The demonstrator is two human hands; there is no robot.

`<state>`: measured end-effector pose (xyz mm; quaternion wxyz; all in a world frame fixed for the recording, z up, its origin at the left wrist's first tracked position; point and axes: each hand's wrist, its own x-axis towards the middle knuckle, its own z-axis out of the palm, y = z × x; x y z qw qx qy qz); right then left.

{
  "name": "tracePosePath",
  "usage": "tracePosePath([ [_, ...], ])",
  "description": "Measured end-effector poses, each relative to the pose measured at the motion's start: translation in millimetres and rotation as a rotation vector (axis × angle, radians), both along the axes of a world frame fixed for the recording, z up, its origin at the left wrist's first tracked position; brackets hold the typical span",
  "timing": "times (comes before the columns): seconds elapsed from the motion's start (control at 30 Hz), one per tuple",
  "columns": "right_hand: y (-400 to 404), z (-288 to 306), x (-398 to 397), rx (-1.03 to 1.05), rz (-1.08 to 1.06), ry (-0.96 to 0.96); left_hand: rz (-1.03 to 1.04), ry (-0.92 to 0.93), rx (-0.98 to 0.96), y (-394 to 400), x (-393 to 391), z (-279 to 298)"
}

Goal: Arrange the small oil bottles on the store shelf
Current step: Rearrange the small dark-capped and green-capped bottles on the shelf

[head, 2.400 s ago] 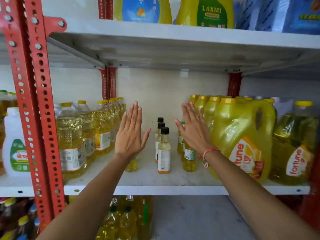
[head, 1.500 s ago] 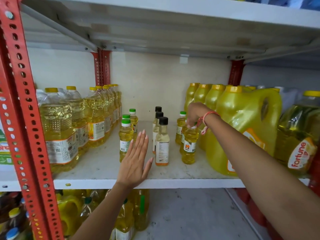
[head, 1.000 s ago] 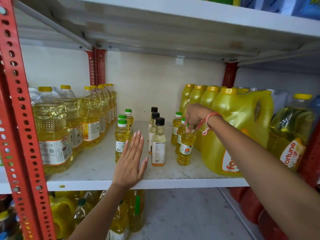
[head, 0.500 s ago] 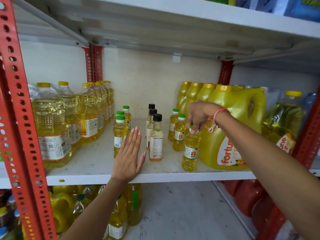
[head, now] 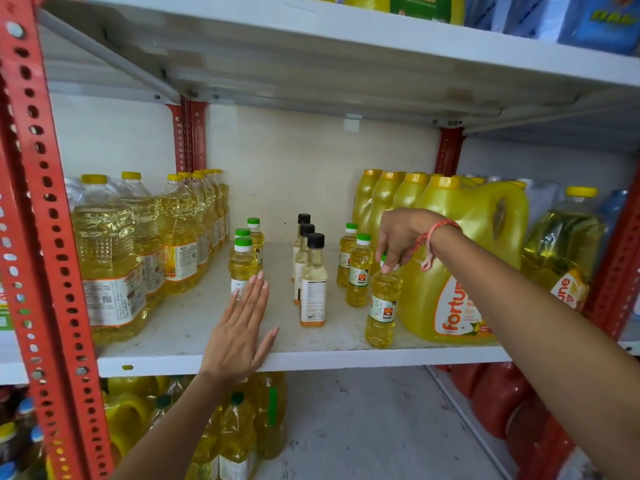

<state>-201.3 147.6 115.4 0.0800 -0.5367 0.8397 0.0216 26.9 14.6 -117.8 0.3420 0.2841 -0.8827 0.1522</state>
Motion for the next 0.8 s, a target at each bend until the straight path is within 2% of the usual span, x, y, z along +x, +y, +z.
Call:
tracePosePath([
  [0.07, -4, 0, 4, -0.042, 0.018, 0.121, 0.030, 0.017, 0.002, -4, 11, 1],
  [0.13, -15, -1, 13, -0.183, 0.061, 0.179, 0.046, 0.055, 0.019, -6, 18, 2],
  [0.27, -48, -7, 37, -0.450, 0.140, 0.024, 0.072, 0.058, 0.016, -8, 21, 0],
  [0.33, -65, -11, 47, -0.499, 0.162, 0.031, 0.071, 0.042, 0.001, -9, 21, -2],
  [0.57, -94, -14, 65, -0.404, 0.179, 0.218, 0.088, 0.043, -0.020, -10, 21, -5],
  [0.8, -94, -2, 58, -0.277, 0.215, 0.067, 0.093, 0.042, -0.032, -8, 20, -4],
])
